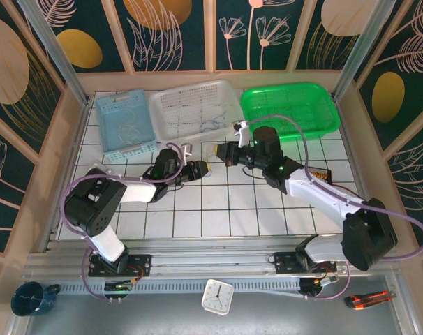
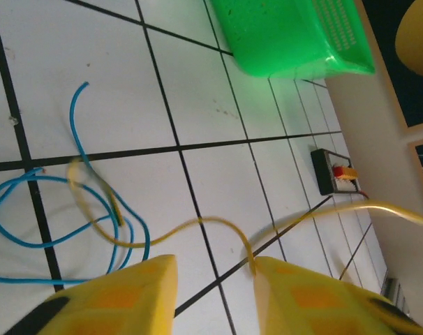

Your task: Untangle the cables

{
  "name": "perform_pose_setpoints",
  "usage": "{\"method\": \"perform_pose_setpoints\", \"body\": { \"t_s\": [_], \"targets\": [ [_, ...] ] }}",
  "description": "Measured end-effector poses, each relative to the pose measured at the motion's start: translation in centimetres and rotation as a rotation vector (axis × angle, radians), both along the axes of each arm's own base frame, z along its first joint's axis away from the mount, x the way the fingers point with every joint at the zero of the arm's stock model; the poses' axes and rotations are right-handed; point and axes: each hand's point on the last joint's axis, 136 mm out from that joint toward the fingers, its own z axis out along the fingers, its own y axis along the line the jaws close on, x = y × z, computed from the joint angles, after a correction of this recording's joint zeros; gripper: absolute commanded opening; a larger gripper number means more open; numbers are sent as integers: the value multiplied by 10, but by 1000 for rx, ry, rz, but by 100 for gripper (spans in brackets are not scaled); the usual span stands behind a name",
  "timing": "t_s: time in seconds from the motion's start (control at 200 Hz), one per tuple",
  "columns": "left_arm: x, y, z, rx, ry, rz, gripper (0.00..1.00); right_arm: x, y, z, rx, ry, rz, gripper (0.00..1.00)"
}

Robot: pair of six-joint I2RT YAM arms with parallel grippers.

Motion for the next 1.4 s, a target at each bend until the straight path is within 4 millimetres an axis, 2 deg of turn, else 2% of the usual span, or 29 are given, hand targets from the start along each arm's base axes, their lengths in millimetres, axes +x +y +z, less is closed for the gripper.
{"method": "perform_pose_setpoints", "body": {
  "t_s": [0.14,0.225,0.355,0.47,0.58,0.756,0.886,1.021,1.166,1.401],
  "targets": [
    [0,0,-12,11,21,1,15,-7,-3,36,73,-52,14,0],
    [0,0,-17,16,33,3,13,-9,-8,55,112,-84,12,0],
    [0,0,-18,15,31,2,12,-7,-16,68,140,-103,-7,0],
    [0,0,-17,13,27,2,20,-2,-22,69,142,-107,-27,0],
    [-2,1,-12,13,20,2,34,1,-29,68,141,-110,-47,0],
    [-3,2,25,-21,-55,-1,55,10,-51,62,137,-110,-113,0],
    [-5,4,54,-55,-103,2,66,16,-63,58,133,-107,-158,0],
    [-8,5,83,-115,-128,13,70,18,-69,52,134,-86,-192,0],
    [-10,4,117,-252,-137,30,72,20,-72,43,145,-58,-217,0],
    [-15,2,147,-430,-107,34,72,22,-74,41,185,-32,-244,0]
  ]
}}
